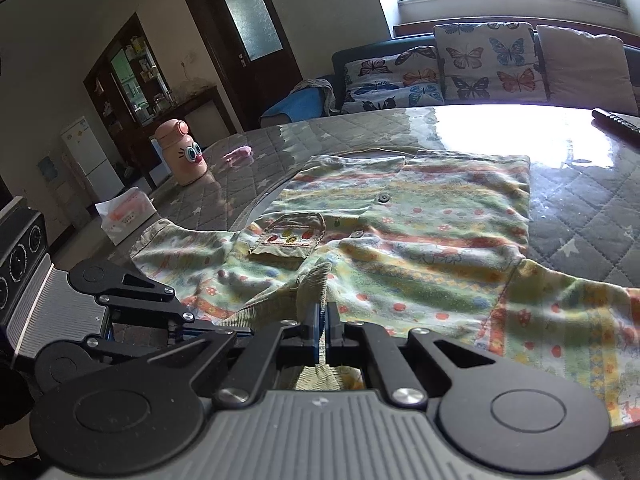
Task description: Fold clothes
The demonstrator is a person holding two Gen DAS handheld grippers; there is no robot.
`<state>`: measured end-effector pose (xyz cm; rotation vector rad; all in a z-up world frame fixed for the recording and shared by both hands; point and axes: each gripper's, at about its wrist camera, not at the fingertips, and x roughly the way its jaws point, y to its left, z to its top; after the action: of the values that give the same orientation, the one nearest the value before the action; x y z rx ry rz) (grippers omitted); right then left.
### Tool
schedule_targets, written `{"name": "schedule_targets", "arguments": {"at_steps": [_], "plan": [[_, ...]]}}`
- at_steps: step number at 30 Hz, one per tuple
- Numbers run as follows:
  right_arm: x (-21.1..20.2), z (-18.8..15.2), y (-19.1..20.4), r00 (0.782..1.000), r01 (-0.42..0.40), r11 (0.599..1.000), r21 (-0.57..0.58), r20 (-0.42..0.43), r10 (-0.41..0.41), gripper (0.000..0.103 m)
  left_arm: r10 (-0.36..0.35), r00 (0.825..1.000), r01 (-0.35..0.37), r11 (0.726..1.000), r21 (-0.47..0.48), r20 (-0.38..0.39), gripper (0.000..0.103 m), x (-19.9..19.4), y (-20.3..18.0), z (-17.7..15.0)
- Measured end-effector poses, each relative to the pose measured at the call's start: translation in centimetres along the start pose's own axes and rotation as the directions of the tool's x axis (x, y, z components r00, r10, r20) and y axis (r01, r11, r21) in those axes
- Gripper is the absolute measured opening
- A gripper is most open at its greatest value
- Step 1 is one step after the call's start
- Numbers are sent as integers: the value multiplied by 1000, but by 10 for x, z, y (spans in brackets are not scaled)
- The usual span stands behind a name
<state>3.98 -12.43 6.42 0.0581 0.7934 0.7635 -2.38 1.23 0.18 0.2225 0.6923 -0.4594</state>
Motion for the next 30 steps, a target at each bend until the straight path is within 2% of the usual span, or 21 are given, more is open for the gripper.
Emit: {"name": "schedule_targets", "arguments": {"at_steps": [1,3,4,5,7,9,10,11,13,14,16,21,28,30], "plan": [[1,0,1,1000,0,1000,-4,-3,0,2,7,1000,-6,1000,16,-7,8,0,-1,-2],[3,-1,1,1000,-1,1000,-6,-10,1,2,20,1000,-19,999,48,-21,23,0,-4,-5],[4,-1,1,1000,0,1000,-6,-13,0,2,27,999,-25,998,64,-27,38,1,-5,-7],[6,-1,1,1000,4,1000,-7,-18,-4,2,34,999,-31,996,80,-34,44,1,-6,-9],[8,-2,2,1000,10,1000,-14,-21,-11,2,48,998,-43,993,112,-46,44,1,-9,-12],[11,-3,3,999,16,1000,-20,-31,-17,2,63,996,-54,988,144,-58,43,1,-11,-16],[11,-4,3,999,15,1000,-22,-34,-16,2,65,996,-54,987,154,-63,40,2,-12,-17],[12,-4,3,999,15,1000,-24,-36,-16,2,69,995,-58,985,160,-67,28,3,-12,-17],[13,-4,6,999,15,999,-35,-38,-16,2,62,995,-50,986,159,-74,20,6,-11,-17],[14,-4,7,999,14,999,-39,-39,-16,2,52,996,-42,989,145,-67,9,5,-9,-16],[15,-4,9,999,15,999,-50,-39,-17,3,32,998,-26,993,117,-52,5,2,-6,-14],[13,-4,15,999,2,997,-76,-35,-4,6,-33,999,33,999,5,14,3,-8,6,-7],[22,-9,25,998,6,993,-121,-63,-14,8,-69,997,69,998,-2,-28,3,8,3,-16],[25,-11,27,997,10,991,-136,-70,-20,2,-75,997,75,997,-2,-28,3,8,4,-18]]}}
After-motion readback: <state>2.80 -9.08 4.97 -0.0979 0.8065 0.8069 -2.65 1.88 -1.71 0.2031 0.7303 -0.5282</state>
